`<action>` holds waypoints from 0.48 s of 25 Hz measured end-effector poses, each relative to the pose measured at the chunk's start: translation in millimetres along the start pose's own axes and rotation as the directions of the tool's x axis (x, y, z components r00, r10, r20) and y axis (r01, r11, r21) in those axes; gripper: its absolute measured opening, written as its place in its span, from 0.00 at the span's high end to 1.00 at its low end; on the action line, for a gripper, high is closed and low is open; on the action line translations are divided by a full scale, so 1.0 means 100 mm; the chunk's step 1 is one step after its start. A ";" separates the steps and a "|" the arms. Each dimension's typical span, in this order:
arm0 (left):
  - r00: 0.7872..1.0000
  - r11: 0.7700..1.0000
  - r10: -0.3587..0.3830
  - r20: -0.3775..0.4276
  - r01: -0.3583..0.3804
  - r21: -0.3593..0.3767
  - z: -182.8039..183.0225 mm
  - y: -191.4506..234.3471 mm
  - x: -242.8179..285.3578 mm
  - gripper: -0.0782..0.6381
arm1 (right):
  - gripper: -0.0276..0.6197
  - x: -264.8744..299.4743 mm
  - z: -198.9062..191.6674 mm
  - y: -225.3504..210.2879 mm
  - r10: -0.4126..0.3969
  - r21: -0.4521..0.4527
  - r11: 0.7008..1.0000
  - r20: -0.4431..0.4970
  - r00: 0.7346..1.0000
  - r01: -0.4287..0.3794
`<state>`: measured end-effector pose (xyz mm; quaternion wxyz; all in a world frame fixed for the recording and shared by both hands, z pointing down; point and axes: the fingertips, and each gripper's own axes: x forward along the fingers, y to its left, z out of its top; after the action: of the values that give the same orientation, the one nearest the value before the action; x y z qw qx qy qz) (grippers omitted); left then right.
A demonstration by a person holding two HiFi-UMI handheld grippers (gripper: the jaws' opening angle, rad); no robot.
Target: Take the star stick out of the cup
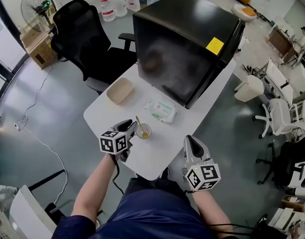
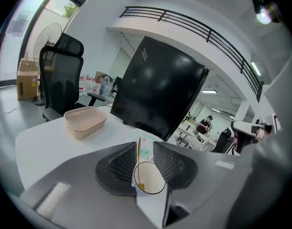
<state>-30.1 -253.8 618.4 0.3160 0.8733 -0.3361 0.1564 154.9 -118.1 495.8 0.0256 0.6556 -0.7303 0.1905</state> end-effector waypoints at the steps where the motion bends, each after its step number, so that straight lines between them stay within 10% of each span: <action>1: 1.000 1.000 -0.006 -0.008 0.006 -0.006 -0.01 0.02 0.04 0.77 | 0.95 -0.01 0.00 -0.02 -0.013 0.004 1.000 0.002 1.000 0.013; 12: 0.987 0.996 -0.091 -0.133 0.087 -0.036 -0.22 0.09 0.43 0.76 | 0.95 0.04 -0.06 -0.10 -0.082 0.031 0.996 -0.008 0.997 0.082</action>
<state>-6.7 -265.5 659.9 0.3580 0.8700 -0.2769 0.1955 162.6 -120.2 504.9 0.0253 0.6847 -0.6996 0.2029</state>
